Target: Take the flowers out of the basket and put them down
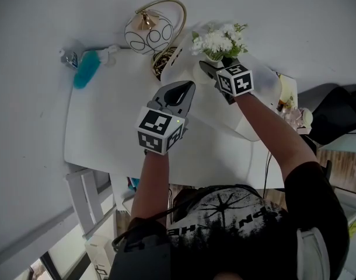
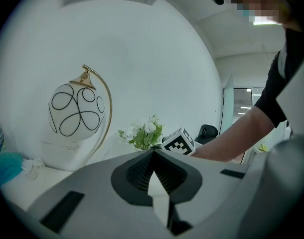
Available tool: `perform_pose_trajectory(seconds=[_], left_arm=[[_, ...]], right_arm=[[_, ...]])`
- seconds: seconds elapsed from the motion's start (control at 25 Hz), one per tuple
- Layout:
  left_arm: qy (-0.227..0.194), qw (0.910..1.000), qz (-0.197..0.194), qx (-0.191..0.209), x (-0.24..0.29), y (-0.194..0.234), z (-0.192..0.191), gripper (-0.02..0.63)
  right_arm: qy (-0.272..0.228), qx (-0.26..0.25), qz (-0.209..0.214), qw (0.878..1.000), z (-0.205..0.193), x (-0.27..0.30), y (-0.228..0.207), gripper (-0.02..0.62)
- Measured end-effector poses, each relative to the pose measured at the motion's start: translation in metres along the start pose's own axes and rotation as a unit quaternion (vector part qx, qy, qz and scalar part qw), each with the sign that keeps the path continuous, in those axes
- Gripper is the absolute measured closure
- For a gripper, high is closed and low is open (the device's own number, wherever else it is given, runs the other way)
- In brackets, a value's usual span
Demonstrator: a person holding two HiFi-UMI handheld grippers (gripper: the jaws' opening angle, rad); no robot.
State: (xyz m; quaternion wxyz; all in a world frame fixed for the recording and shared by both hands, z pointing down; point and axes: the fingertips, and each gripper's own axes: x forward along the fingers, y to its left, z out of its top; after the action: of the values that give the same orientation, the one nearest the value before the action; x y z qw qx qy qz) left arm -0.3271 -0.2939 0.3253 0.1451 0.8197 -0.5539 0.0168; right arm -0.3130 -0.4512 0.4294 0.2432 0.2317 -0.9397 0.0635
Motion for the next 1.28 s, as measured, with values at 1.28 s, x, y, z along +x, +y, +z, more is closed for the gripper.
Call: perform_pose_trajectory(seconds=[1.28], left_arm=[[-0.009, 0.9997, 0.02, 0.01, -0.027, -0.017, 0.006, 0.595]], right_arm=[[-0.038, -0.033, 0.071, 0.996, 0.03, -0.048, 0.05, 0.348]])
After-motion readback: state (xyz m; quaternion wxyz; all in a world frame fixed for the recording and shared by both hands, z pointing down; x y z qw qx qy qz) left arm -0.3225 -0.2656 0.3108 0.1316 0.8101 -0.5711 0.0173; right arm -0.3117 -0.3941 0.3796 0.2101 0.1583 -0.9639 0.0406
